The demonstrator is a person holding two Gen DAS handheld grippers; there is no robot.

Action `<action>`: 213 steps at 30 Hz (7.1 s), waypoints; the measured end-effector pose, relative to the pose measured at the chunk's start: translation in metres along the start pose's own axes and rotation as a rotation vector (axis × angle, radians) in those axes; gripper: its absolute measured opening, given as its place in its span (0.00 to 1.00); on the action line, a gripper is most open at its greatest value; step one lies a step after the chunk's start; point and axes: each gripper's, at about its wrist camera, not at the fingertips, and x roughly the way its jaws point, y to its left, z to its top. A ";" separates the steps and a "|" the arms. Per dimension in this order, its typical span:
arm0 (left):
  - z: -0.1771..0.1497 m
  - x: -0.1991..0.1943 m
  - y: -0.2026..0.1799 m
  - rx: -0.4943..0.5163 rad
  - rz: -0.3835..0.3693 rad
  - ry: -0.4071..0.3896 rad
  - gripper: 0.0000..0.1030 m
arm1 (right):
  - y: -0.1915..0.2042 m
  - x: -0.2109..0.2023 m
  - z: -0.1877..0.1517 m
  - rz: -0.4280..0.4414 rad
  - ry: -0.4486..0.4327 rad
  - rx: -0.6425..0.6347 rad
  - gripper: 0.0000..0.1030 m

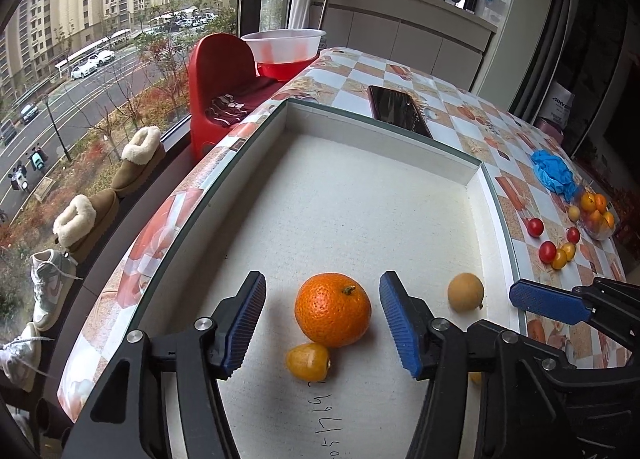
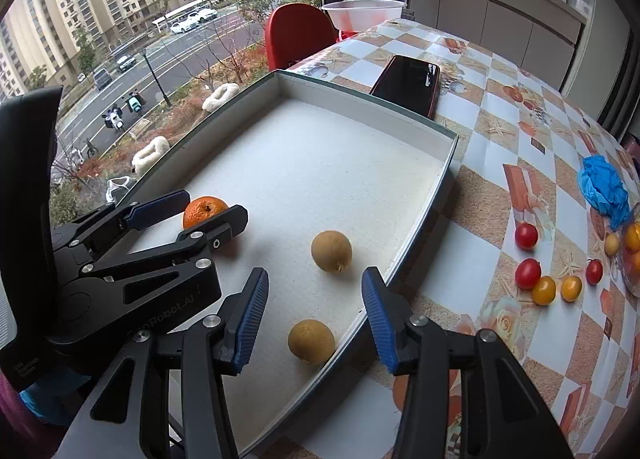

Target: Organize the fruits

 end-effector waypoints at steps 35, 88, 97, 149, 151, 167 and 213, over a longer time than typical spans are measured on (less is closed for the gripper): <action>0.007 -0.024 -0.097 0.183 -0.006 0.001 0.85 | -0.166 -0.047 -0.065 -0.134 -0.073 0.419 1.00; -0.038 0.030 -0.213 0.362 -0.046 0.060 0.99 | -0.321 0.007 0.001 -0.321 -0.134 0.728 0.21; -0.038 0.030 -0.213 0.362 -0.046 0.060 0.99 | -0.310 -0.028 -0.034 -0.211 -0.160 0.664 0.08; -0.037 0.030 -0.213 0.362 -0.046 0.060 0.99 | -0.338 0.013 0.024 -0.108 -0.125 0.802 0.56; -0.037 0.030 -0.213 0.362 -0.046 0.060 0.99 | -0.344 0.022 0.031 -0.140 -0.114 0.826 0.51; -0.037 0.031 -0.213 0.362 -0.045 0.061 1.00 | -0.344 0.015 0.020 -0.071 -0.171 0.786 0.26; 0.017 0.062 -0.378 0.610 -0.152 0.066 0.88 | -0.307 -0.104 -0.190 -0.299 -0.175 0.584 0.54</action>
